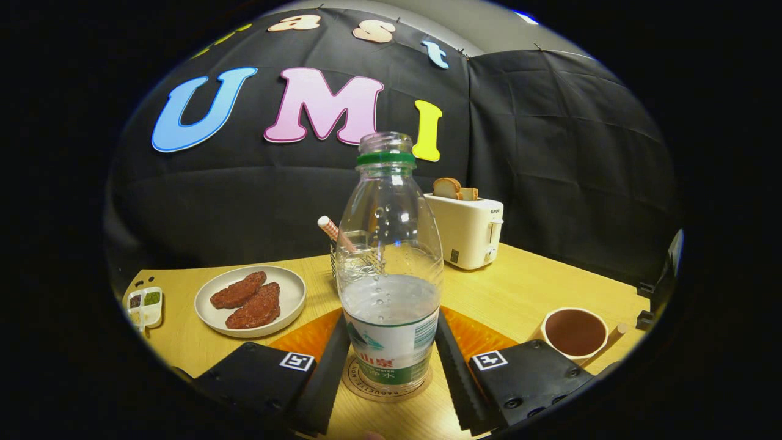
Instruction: Take the bottle from table, then pour the juice into the cup, finally place the bottle on the coaster
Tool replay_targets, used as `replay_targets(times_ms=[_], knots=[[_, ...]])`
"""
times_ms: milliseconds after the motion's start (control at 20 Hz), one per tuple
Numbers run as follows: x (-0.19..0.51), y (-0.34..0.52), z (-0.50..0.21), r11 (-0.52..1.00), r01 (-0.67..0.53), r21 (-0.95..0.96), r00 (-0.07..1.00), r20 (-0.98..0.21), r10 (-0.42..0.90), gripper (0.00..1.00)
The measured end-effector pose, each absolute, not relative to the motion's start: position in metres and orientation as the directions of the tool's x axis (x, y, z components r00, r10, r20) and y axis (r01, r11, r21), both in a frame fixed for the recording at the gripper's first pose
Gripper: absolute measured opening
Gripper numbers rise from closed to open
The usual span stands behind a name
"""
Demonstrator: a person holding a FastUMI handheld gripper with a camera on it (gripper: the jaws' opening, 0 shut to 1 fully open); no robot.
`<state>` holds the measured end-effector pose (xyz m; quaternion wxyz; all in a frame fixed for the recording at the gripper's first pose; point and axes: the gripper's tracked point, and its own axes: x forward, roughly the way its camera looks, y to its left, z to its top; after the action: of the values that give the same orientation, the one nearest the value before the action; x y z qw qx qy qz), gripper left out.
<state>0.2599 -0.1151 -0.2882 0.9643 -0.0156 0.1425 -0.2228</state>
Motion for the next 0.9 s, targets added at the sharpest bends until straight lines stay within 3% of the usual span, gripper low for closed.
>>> replay_targets(times_ms=[150,300,900], knots=[[0.26,-0.113,-0.286,0.901,0.422,-0.096,0.863,-0.263,-0.432,0.84],[0.254,-0.111,-0.29,0.9,0.425,-0.094,0.859,-0.272,-0.434,1.0],[0.201,-0.099,-0.287,0.899,0.435,-0.043,0.838,-0.346,-0.422,0.98]])
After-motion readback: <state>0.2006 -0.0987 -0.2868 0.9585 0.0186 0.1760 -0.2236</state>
